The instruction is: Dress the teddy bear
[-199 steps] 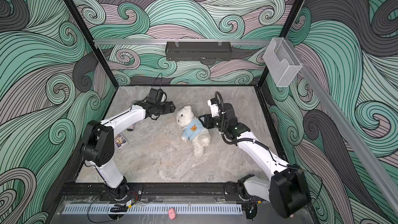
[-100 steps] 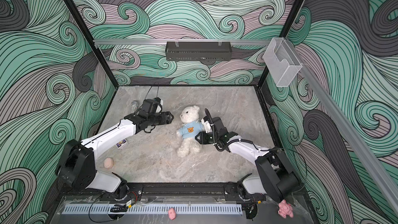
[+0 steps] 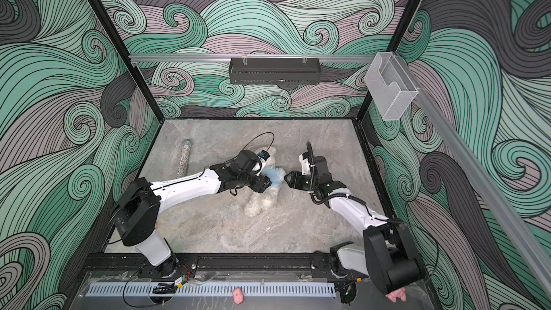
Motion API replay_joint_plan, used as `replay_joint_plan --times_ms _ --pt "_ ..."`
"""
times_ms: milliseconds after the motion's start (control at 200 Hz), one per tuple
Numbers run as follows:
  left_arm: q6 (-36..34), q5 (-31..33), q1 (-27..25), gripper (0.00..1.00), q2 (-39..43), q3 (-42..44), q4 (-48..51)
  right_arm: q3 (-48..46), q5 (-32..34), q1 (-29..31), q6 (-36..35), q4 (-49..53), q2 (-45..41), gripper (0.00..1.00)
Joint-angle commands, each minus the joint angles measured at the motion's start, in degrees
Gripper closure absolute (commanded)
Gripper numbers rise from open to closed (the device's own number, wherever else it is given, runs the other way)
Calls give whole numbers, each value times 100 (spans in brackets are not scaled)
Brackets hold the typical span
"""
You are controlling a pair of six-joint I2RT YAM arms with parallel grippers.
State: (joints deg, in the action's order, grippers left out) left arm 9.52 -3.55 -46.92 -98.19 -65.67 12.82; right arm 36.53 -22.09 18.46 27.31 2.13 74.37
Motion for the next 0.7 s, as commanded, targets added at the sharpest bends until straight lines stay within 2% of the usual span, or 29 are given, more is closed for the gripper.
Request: replay_joint_plan --times_ms 0,75,150,230,340,430,540,620,695 --pt "14 420 -19 33 100 -50 79 202 86 0 -276 213 15 45" --pt "133 953 13 29 669 469 -312 177 811 0 -717 541 -366 32" --pt "168 1546 158 24 1461 1152 -875 78 1651 0 -1090 580 -787 26" --pt "245 2052 509 21 2251 1724 -1269 23 2586 -5 -1449 570 -1127 18" --pt "568 2734 1172 15 2820 2156 -1196 -234 3692 -17 -1695 185 -1439 11" --pt "606 3072 1709 10 3157 2398 -1145 -429 4058 -26 -1832 -110 -1633 7" --pt "374 3643 2107 4 3542 2767 -1306 -733 4047 -35 -2118 -592 -1858 4" --pt "108 3961 2402 2 3823 3150 -1575 -1156 4229 -35 -2481 -1343 -1996 1" --pt "-144 4152 2758 1 4000 3565 -1989 -1645 4723 -35 -2672 -2188 -2051 1"
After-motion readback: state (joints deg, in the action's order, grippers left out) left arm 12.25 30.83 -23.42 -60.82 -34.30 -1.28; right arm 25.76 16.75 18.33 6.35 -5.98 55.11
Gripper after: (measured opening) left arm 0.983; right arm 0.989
